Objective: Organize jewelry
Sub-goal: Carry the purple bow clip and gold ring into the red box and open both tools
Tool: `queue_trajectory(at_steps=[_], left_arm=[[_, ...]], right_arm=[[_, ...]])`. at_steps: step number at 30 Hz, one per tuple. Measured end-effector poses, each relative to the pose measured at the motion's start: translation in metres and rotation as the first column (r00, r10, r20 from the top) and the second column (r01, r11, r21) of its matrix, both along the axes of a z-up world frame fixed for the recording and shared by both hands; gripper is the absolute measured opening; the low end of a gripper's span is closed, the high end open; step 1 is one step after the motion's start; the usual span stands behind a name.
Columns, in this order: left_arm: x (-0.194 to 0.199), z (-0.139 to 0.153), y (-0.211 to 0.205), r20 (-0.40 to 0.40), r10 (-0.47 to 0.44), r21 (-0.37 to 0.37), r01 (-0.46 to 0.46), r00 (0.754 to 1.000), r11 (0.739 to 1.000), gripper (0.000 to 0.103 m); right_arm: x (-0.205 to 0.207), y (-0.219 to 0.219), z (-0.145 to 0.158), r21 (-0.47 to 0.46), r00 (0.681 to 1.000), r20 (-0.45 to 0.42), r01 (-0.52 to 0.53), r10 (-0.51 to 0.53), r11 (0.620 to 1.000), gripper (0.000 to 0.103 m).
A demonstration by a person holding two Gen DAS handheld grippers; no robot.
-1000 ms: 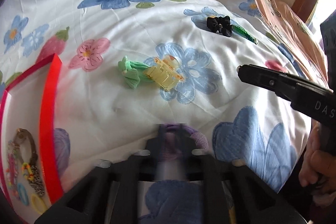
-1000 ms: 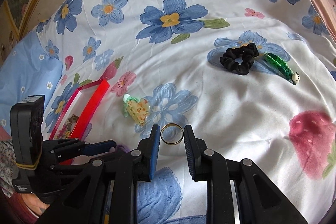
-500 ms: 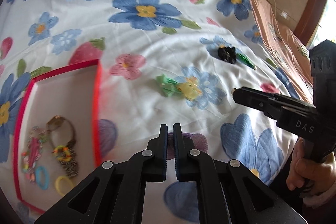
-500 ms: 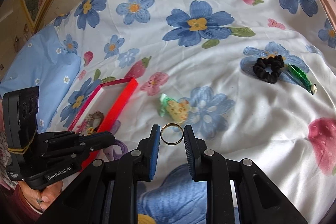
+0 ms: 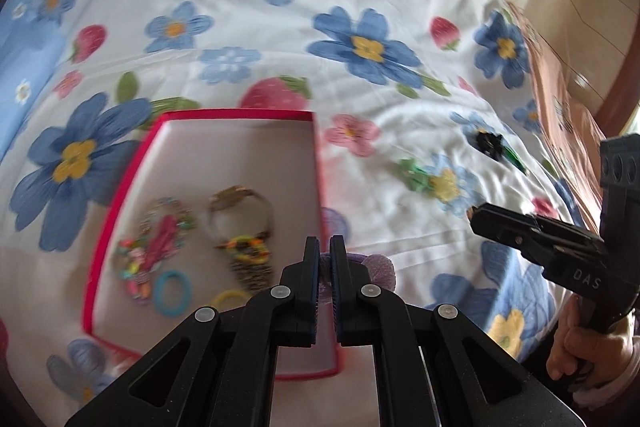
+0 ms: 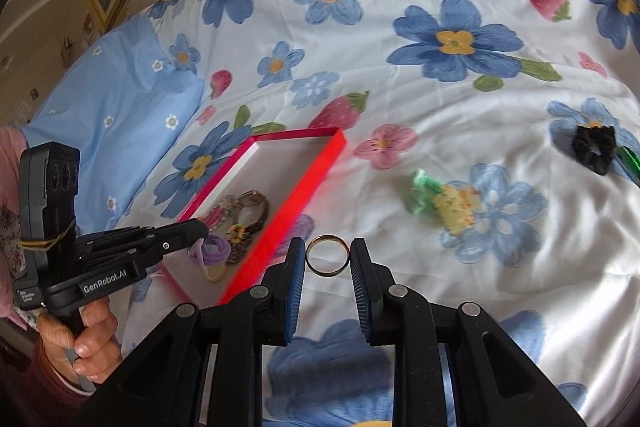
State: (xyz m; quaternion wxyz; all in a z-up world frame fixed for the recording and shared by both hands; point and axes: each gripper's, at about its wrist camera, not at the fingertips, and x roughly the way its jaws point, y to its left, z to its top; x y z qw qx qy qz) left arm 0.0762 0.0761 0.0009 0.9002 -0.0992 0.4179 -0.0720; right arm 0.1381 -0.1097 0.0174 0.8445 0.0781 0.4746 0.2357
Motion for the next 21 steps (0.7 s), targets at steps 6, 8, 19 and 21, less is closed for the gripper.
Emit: queue_trajectory(at_steps=[6, 8, 19, 21], left_arm=[[-0.021, 0.004, 0.034, 0.007, 0.078, -0.005, -0.078, 0.997, 0.997, 0.004], [-0.026, 0.005, 0.045, 0.008, 0.102, -0.005, -0.102, 0.995, 0.995, 0.004], [-0.041, -0.001, 0.082, -0.009, 0.192, -0.024, -0.193, 0.981, 0.981, 0.004], [-0.041, -0.002, 0.087, -0.012, 0.200, -0.026, -0.200, 0.980, 0.979, 0.004]], right_arm=[[-0.003, 0.039, -0.003, 0.009, 0.997, -0.009, -0.080, 0.080, 0.997, 0.023], [-0.004, 0.052, -0.004, 0.008, 0.994, -0.009, -0.107, 0.107, 0.994, 0.023], [-0.008, 0.102, -0.010, 0.006, 0.979, -0.022, -0.204, 0.204, 0.979, 0.023], [-0.007, 0.106, -0.012, 0.004, 0.977, -0.025, -0.212, 0.212, 0.977, 0.023]])
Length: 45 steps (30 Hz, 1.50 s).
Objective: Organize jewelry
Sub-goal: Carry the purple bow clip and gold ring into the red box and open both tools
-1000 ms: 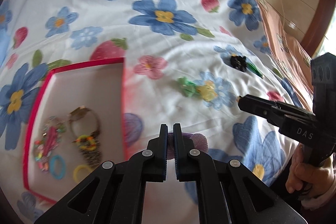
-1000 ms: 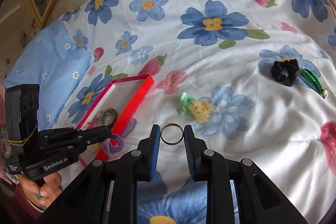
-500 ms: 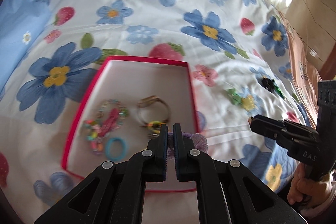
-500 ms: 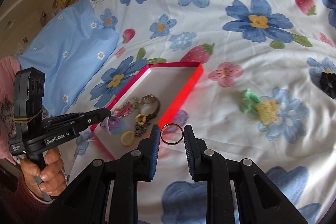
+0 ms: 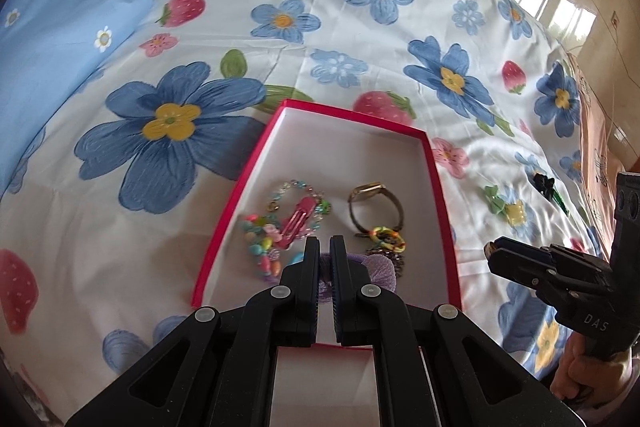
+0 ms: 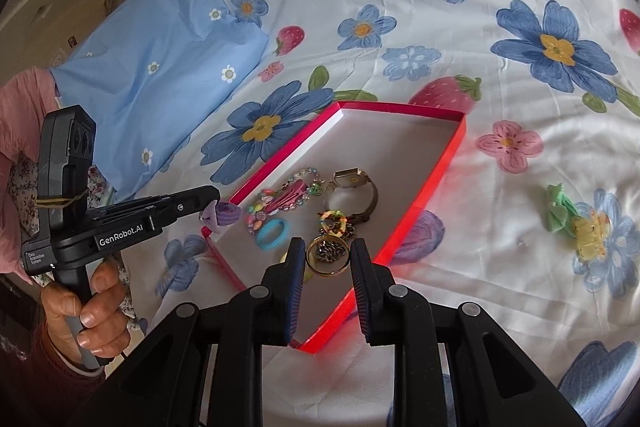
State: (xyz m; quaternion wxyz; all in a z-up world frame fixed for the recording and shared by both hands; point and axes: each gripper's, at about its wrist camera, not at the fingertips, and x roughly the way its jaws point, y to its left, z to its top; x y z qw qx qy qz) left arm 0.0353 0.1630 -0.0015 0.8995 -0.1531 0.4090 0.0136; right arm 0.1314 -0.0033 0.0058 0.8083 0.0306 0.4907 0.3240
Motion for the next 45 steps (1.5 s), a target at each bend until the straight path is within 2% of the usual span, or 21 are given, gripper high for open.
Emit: queue_trajectory(at_steps=[9, 18, 30, 45], left_arm=[[0.003, -0.011, 0.018, -0.020, 0.032, -0.021, -0.032, 0.999, 0.999, 0.004], [0.014, -0.034, 0.028, -0.065, 0.053, -0.032, -0.055, 0.996, 0.998, 0.004], [0.022, -0.056, 0.017, -0.097, 0.033, 0.002, -0.033, 0.995, 0.999, 0.004], [0.024, -0.068, 0.008, -0.125, 0.001, 0.032, 0.003, 0.992, 0.999, 0.006]], right_arm=[[0.003, 0.020, -0.009, -0.012, 0.999, -0.018, -0.038, 0.038, 0.999, 0.023], [0.006, 0.041, -0.034, -0.056, 0.994, -0.065, -0.090, 0.086, 0.994, 0.023], [0.009, 0.054, -0.059, -0.139, 0.988, -0.098, -0.132, 0.119, 0.981, 0.023], [0.011, 0.071, -0.064, -0.206, 0.977, -0.105, -0.206, 0.188, 0.957, 0.024]])
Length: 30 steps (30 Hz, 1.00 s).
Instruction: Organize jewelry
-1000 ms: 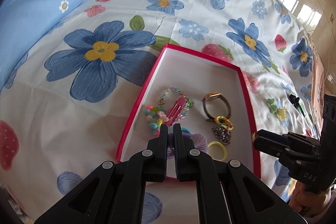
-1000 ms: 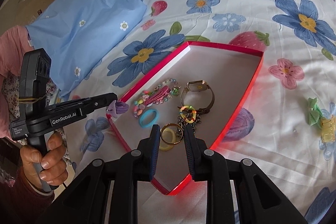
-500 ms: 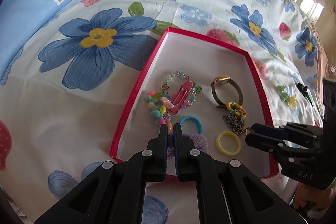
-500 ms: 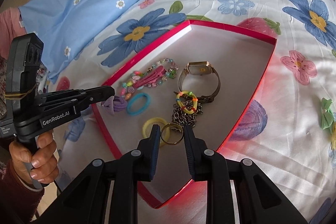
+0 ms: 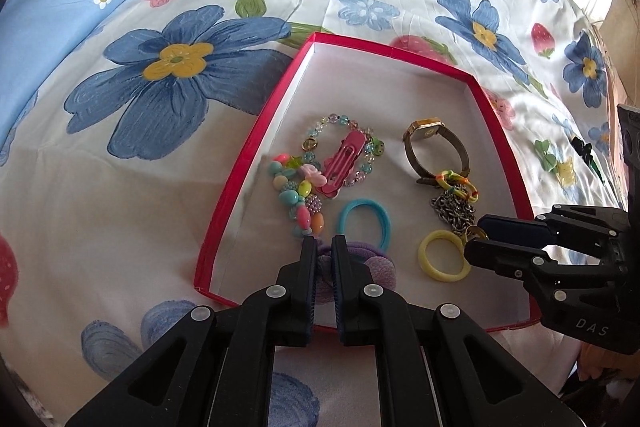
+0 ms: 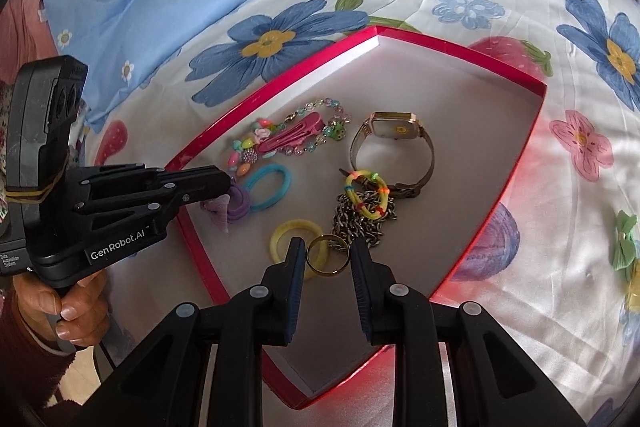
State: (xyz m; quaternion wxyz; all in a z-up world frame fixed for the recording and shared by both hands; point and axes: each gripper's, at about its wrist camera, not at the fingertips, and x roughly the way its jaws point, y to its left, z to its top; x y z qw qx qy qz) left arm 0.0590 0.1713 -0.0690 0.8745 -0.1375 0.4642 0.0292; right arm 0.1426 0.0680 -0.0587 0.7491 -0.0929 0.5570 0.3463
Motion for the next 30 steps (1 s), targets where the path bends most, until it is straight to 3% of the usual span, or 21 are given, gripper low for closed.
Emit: queue_trajectory(at_steps=[11, 20, 27, 30], left_arm=[[-0.001, -0.001, 0.001, -0.009, 0.008, -0.010, -0.008, 1.000, 1.000, 0.017], [-0.003, 0.002, 0.001, -0.010, 0.015, -0.011, -0.015, 1.000, 1.000, 0.026], [-0.011, 0.011, 0.001, 0.003, 0.026, -0.005, -0.026, 1.000, 1.000, 0.041], [-0.017, 0.018, -0.001, 0.018, 0.029, -0.004, -0.029, 0.999, 1.000, 0.048]], right_arm=[[-0.001, 0.007, -0.003, -0.034, 1.000, -0.003, -0.030, 0.030, 0.999, 0.025], [-0.003, 0.004, 0.002, -0.013, 1.000, -0.003, -0.012, 0.012, 1.000, 0.035], [0.000, -0.014, 0.016, 0.044, 0.998, 0.017, 0.054, -0.054, 0.998, 0.036], [0.000, -0.025, 0.028, 0.095, 0.995, 0.036, 0.091, -0.095, 0.991, 0.048]])
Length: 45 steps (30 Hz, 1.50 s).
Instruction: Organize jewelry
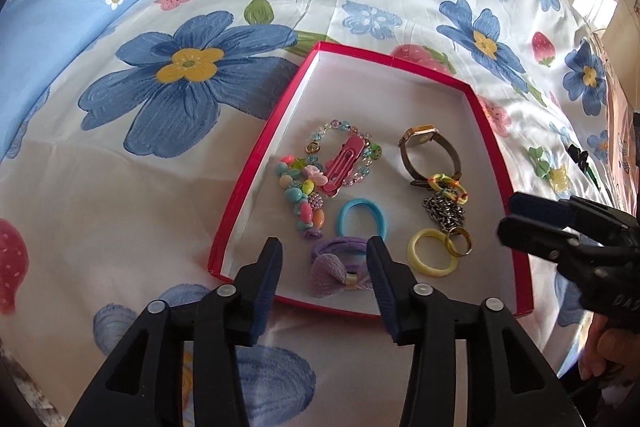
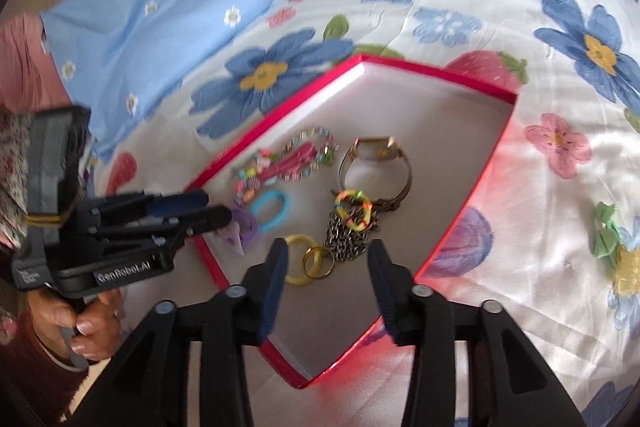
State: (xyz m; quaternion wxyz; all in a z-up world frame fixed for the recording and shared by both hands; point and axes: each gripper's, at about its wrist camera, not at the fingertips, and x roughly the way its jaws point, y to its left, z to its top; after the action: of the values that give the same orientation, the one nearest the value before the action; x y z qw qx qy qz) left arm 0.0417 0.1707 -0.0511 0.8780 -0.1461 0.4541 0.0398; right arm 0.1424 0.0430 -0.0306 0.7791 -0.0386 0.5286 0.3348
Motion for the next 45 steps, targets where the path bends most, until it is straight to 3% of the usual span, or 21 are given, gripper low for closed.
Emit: queue_trajectory(at_steps=[4, 13, 15, 29, 33, 34, 37, 42, 45], left_arm=[[-0.012, 0.010, -0.004, 0.034, 0.008, 0.012, -0.008, 0.999, 1.000, 0.072], [-0.043, 0.021, -0.003, 0.051, 0.030, -0.023, -0.029, 0.998, 0.999, 0.085], [-0.049, 0.024, 0.000, 0.050, 0.044, -0.036, -0.042, 0.998, 0.998, 0.089], [-0.090, 0.047, 0.003, 0.053, 0.091, -0.020, -0.090, 0.994, 0.996, 0.093], [-0.095, 0.062, 0.003, 0.070, 0.077, 0.000, -0.077, 0.995, 0.997, 0.099], [-0.096, 0.067, 0.003, 0.080, 0.069, 0.008, -0.070, 0.994, 0.997, 0.100], [-0.101, 0.089, 0.001, 0.122, 0.054, 0.058, -0.061, 0.991, 0.996, 0.102], [-0.109, 0.109, -0.010, 0.143, 0.047, 0.149, -0.068, 0.989, 0.987, 0.102], [-0.112, 0.107, -0.022, 0.137, 0.074, 0.219, -0.103, 0.988, 0.970, 0.102]], right_arm=[[-0.002, -0.017, 0.012, 0.079, 0.998, 0.014, 0.062, -0.063, 0.995, 0.055], [-0.014, -0.042, 0.020, 0.242, 0.987, -0.021, 0.160, -0.160, 0.957, 0.076], [-0.017, -0.045, 0.021, 0.254, 0.986, -0.029, 0.167, -0.165, 0.953, 0.077], [-0.049, -0.046, 0.035, 0.270, 0.990, -0.016, 0.137, -0.138, 0.953, 0.078], [-0.053, -0.041, 0.057, 0.222, 0.991, 0.054, 0.106, -0.120, 0.969, 0.082], [-0.054, -0.040, 0.063, 0.215, 0.991, 0.074, 0.096, -0.114, 0.972, 0.087], [-0.055, -0.036, 0.088, 0.177, 0.986, 0.143, 0.064, -0.090, 0.982, 0.098], [-0.055, -0.033, 0.125, 0.149, 0.973, 0.226, 0.015, -0.049, 0.989, 0.102], [-0.059, -0.033, 0.131, 0.148, 0.968, 0.248, 0.008, -0.045, 0.989, 0.102]])
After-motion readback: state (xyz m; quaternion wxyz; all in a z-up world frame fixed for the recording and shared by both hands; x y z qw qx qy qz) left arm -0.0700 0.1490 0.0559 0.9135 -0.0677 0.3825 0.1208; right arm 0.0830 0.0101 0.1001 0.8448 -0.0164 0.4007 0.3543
